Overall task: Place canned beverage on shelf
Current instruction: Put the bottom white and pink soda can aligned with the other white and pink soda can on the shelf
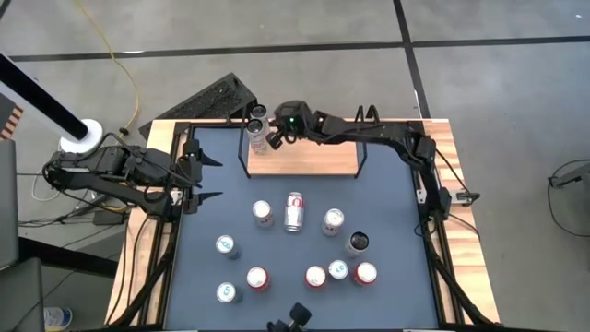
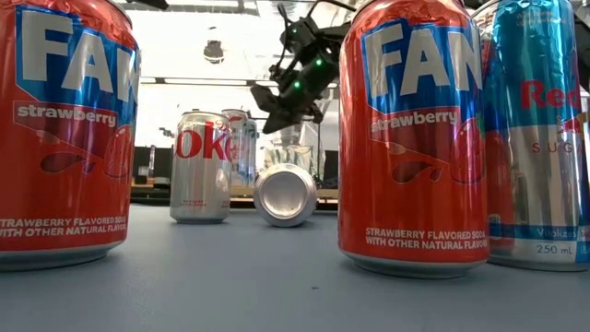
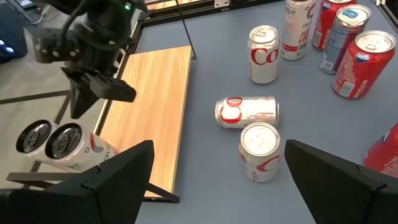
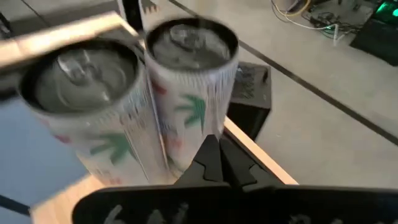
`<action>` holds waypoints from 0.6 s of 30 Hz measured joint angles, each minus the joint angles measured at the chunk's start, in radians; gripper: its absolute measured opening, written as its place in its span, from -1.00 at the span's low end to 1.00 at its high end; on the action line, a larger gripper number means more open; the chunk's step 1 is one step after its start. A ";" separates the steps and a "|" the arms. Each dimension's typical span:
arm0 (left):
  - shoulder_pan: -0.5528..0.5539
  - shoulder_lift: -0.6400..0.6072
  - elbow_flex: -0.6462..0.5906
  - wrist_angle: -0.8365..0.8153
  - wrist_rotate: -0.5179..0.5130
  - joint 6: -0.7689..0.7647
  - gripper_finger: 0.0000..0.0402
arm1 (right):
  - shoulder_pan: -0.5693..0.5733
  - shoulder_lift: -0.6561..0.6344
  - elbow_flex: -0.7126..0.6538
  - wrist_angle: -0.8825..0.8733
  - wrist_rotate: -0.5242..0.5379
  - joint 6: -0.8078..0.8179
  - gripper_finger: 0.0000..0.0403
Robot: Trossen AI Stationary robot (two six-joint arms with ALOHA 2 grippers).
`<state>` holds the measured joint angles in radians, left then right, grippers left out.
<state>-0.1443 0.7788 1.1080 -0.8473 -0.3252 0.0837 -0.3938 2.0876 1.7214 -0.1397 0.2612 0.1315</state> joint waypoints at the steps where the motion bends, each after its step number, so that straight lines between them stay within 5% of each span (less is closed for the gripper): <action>1: 0.000 0.000 0.000 0.000 0.000 0.002 0.75 | -0.007 0.000 0.000 0.007 -0.026 0.008 -1.00; 18: 0.000 0.000 0.000 0.001 -0.001 0.009 0.75 | -0.055 0.048 0.000 0.092 -0.160 0.040 -1.00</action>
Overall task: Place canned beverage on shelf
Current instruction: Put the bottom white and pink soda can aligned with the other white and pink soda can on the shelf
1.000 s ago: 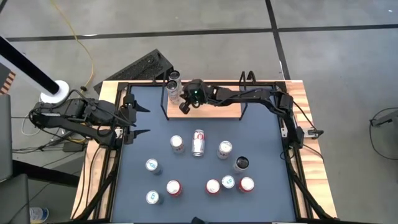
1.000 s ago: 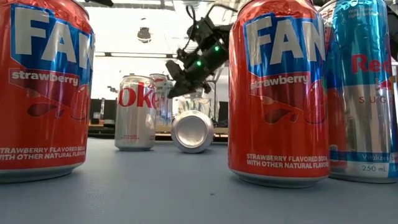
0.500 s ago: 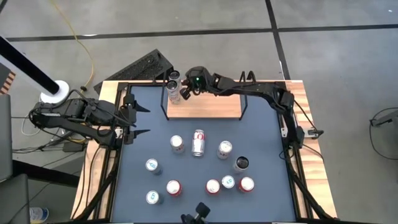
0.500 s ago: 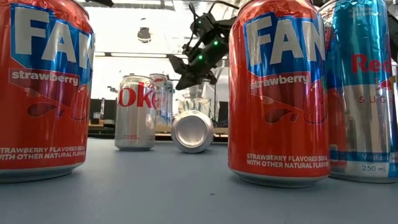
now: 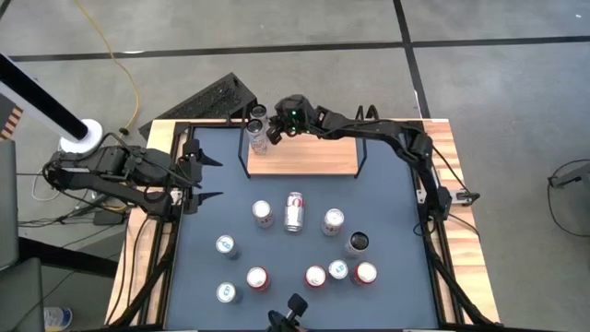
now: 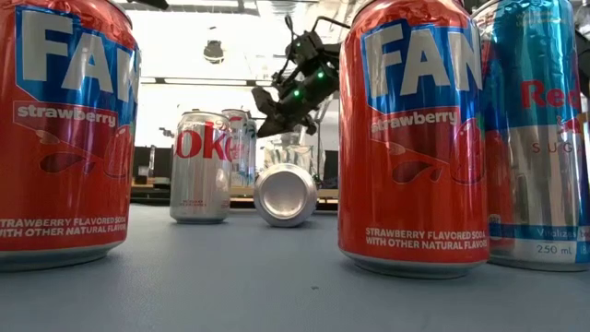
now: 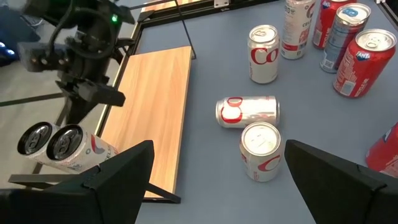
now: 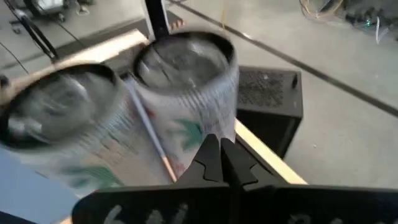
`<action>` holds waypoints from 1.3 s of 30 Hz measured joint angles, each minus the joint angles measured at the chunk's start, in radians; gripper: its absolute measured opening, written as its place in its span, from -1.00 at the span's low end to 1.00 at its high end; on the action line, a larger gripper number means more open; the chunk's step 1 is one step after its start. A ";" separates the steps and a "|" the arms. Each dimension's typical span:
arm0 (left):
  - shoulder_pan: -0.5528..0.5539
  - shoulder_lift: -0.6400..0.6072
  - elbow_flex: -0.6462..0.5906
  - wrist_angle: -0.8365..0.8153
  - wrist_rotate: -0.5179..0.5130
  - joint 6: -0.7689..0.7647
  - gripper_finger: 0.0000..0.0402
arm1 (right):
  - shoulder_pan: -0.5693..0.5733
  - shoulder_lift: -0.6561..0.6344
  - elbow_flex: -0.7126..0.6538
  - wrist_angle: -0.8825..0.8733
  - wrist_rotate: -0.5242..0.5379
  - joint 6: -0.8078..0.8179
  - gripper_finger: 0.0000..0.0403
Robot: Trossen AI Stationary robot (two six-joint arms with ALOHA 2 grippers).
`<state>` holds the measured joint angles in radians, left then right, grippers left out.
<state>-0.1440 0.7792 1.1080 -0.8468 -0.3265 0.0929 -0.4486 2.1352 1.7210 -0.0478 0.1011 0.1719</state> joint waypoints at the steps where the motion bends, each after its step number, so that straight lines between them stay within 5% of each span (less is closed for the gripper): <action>1: 0.000 0.000 0.000 0.000 0.000 0.000 0.75 | 0.000 0.001 -0.001 -0.005 0.001 -0.001 -1.00; 39: 0.000 0.000 0.000 0.000 -0.018 0.002 0.75 | -0.031 0.013 -0.001 0.083 -0.100 -0.088 -1.00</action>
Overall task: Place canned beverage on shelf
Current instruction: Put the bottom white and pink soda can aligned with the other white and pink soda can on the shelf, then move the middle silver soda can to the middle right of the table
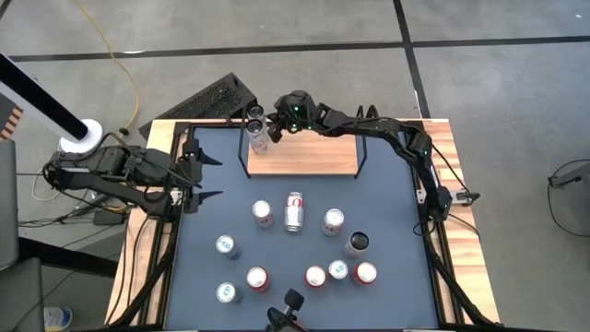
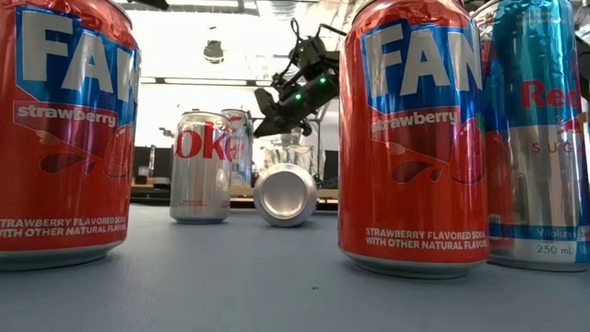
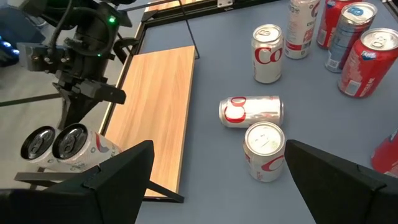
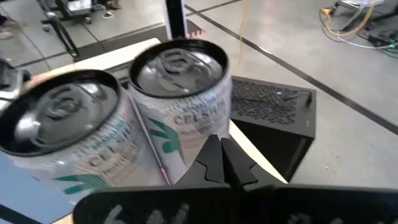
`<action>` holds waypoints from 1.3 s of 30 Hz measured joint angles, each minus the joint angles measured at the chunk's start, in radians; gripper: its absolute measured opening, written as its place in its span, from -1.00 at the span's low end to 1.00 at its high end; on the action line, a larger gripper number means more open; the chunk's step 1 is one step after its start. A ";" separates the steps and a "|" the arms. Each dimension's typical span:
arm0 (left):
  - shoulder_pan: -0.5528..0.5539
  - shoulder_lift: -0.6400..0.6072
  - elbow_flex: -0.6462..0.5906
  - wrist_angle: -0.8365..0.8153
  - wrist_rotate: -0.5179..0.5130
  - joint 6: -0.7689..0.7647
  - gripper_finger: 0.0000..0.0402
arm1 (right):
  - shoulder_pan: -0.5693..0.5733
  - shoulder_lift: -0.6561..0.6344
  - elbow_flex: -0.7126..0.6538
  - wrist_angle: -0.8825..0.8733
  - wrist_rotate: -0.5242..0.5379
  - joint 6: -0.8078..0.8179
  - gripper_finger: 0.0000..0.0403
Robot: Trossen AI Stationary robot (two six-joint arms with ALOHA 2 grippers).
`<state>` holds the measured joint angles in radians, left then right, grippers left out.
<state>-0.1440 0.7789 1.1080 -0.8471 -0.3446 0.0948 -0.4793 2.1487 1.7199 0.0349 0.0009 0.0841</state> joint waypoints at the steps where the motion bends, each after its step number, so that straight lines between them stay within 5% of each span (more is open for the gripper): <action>1: 0.000 0.000 0.000 0.000 -0.001 -0.001 0.75 | 0.001 -0.002 0.000 -0.009 0.005 -0.003 -1.00; 6: 0.000 0.000 0.000 0.000 -0.001 -0.010 0.75 | 0.014 -0.061 0.000 -0.168 0.076 -0.011 -1.00; 16: 0.000 0.015 0.000 0.000 0.092 -0.089 0.75 | 0.169 -0.391 0.001 -0.821 0.084 -0.026 -1.00; 23: -0.001 0.109 0.000 0.000 0.223 -0.158 0.75 | 0.340 -0.542 0.002 -0.955 0.089 -0.025 -0.97; 31: -0.025 0.197 0.000 0.001 0.282 -0.206 0.75 | 0.473 -0.441 0.002 -0.887 0.103 -0.034 -0.30; 39: -0.089 0.175 0.000 0.012 0.272 -0.295 0.75 | 0.447 -0.235 0.000 -0.826 0.110 0.008 0.27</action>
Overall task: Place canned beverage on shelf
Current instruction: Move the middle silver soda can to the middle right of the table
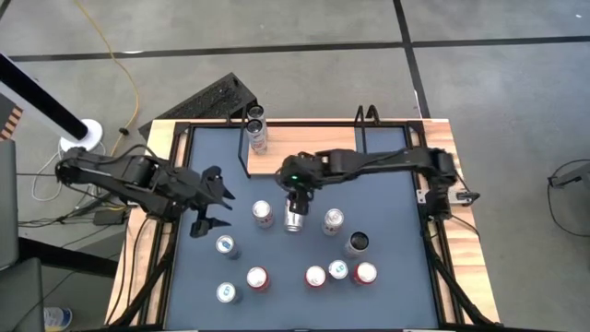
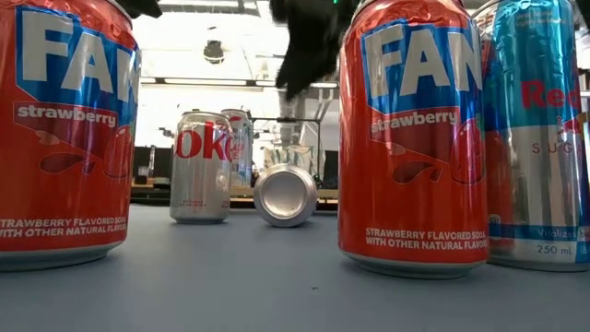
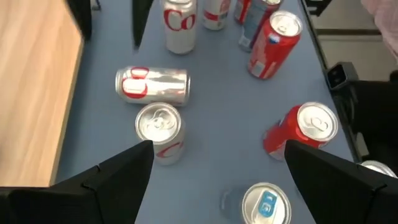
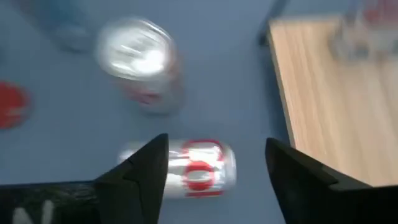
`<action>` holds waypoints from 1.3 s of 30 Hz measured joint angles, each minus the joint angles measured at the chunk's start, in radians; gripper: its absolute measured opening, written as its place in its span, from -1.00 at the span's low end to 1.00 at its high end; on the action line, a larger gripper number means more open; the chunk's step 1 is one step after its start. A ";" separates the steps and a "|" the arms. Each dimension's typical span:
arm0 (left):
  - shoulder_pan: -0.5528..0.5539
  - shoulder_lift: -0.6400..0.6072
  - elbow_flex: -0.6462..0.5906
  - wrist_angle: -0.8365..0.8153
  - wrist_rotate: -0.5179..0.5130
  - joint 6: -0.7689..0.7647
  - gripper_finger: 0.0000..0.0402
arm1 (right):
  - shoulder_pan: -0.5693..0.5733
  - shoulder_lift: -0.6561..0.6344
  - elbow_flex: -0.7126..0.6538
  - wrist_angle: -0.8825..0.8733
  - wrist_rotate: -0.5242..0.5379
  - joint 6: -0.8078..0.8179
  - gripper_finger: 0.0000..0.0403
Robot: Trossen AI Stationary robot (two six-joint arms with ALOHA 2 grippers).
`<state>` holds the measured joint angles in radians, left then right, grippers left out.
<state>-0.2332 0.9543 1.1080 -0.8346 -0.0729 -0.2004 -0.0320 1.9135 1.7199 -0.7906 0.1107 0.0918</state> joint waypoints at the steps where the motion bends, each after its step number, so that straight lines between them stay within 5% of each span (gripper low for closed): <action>1: -0.008 -0.003 0.000 -0.002 -0.012 -0.004 0.75 | -0.010 0.026 0.000 -0.014 -0.001 0.010 0.28; 11: -0.031 -0.012 0.000 -0.009 -0.038 0.009 0.75 | -0.091 0.146 -0.001 -0.067 -0.160 0.039 0.26; 19: -0.031 -0.012 0.000 -0.024 -0.040 0.056 0.75 | -0.126 0.165 0.003 -0.063 -0.183 0.012 0.22; 39: -0.031 -0.012 0.000 -0.042 -0.061 0.083 0.75 | -0.178 0.197 0.003 -0.060 -0.320 -0.019 -0.53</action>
<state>-0.2638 0.9421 1.1080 -0.8766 -0.1340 -0.1170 -0.2104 2.1102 1.7233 -0.8501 -0.2091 0.0732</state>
